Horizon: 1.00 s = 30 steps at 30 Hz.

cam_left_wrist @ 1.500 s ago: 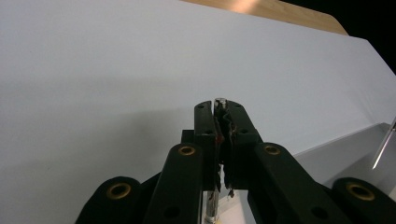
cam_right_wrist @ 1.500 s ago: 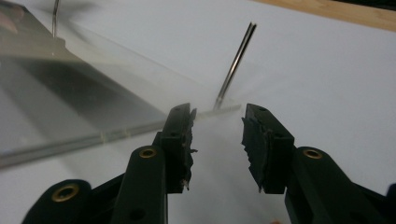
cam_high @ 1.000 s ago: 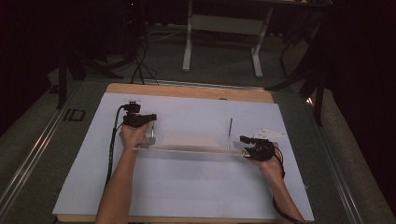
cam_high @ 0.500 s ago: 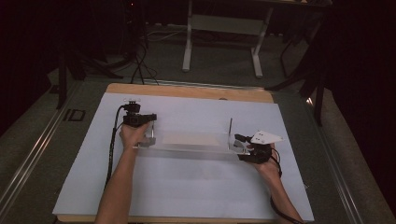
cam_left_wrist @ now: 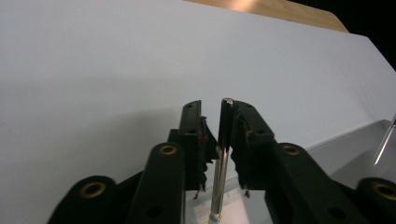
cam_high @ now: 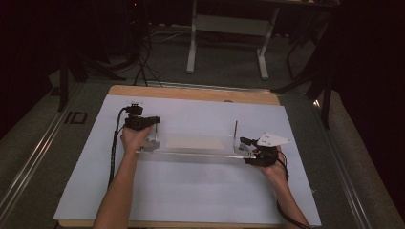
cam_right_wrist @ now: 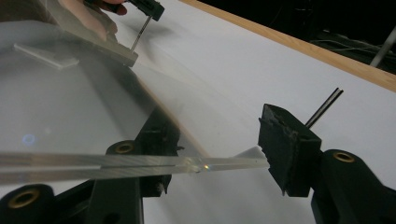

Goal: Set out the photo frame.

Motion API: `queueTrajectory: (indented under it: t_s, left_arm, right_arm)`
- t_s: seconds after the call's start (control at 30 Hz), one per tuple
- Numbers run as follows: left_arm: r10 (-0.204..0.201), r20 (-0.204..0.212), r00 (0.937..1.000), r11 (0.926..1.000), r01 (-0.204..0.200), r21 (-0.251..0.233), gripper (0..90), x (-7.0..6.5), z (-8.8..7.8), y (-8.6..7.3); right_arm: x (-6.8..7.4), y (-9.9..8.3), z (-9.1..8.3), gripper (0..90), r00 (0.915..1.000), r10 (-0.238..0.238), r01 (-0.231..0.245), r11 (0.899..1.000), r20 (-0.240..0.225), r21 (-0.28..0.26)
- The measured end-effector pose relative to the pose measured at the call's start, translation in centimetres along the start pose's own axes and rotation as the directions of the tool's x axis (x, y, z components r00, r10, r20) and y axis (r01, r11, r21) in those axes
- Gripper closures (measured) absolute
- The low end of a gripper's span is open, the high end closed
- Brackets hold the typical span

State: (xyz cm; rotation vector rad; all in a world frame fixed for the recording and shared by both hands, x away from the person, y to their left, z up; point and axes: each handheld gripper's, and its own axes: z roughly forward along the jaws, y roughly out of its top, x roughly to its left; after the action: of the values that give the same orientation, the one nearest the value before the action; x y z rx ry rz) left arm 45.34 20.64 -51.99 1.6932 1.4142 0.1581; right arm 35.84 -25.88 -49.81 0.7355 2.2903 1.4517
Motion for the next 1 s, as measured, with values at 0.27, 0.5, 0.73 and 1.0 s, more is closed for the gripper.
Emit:
queueTrajectory:
  t_s: [0.27, 0.5, 0.73, 1.0]
  left_arm:
    - [0.059, 0.01, 0.9982, 0.9981, -0.059, -0.02, 65.5, -0.3, -1.3, -0.3]
    - [0.12, 0.025, 0.9925, 0.9905, -0.118, -0.071, 61.3, -1.2, -3.4, -1.3]
    - [0.195, 0.007, 0.9808, 0.9762, -0.193, -0.099, 58.6, -2.0, -5.6, -2.1]
    - [0.248, -0.003, 0.9687, 0.9576, -0.246, -0.15, 56.8, -2.5, -7.8, -3.3]
  right_arm:
    - [-0.1, 0.1, 0.0, 46.1, 0.9999, 0.011, -0.011, 1.0, 0.004, -0.007]
    - [-0.1, 0.2, 0.0, 46.1, 0.9999, 0.015, -0.015, 1.0, 0.007, -0.007]
    - [-0.1, 0.2, 0.0, 46.2, 0.9998, 0.018, -0.018, 1.0, 0.008, -0.009]
    - [-0.2, 0.4, 0.1, 46.2, 0.9997, 0.023, -0.023, 1.0, 0.011, -0.015]
